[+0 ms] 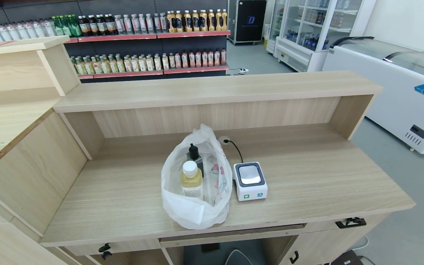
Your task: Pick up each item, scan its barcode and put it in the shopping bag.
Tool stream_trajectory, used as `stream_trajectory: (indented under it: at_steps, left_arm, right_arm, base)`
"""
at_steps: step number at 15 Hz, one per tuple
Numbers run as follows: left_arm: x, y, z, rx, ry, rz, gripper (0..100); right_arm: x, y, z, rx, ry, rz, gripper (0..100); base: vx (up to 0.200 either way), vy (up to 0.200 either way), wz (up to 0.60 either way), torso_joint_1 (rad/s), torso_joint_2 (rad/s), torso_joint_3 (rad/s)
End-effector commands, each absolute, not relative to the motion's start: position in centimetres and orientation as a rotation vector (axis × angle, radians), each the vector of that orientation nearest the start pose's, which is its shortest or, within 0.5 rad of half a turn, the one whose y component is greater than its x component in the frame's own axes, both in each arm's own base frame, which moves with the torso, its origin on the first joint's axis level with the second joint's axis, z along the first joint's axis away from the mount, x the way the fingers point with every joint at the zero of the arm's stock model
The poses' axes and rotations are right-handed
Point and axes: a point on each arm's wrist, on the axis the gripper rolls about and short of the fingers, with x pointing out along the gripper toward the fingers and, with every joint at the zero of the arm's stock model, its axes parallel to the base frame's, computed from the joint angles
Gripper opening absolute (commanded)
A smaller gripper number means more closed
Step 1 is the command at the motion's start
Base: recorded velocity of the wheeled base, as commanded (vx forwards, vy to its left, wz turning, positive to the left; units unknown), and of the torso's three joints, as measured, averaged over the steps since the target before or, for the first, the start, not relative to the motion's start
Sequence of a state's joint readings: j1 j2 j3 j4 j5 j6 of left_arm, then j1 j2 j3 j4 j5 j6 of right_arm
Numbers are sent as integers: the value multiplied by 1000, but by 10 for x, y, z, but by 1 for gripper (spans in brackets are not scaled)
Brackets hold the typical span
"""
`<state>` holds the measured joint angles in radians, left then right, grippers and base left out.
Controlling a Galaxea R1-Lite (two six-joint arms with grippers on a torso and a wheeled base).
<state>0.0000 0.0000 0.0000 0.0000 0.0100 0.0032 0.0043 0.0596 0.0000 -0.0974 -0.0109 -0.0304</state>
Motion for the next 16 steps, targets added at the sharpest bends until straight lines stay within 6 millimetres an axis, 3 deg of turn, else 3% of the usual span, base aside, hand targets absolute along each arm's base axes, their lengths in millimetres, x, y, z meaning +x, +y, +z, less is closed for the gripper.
stream_trajectory:
  at_steps: [1, 16]
  left_arm:
    - [-23, 0, 75, 3, 0, 11, 0]
    - [-23, 0, 75, 3, 0, 11, 0]
  right_arm:
    - [-23, 0, 85, -25, -94, -3, 100]
    - [-23, 0, 85, -2, -95, -3, 100]
  base:
    - [0, 0, 0, 0, 0, 0]
    - [0, 0, 0, 0, 0, 0]
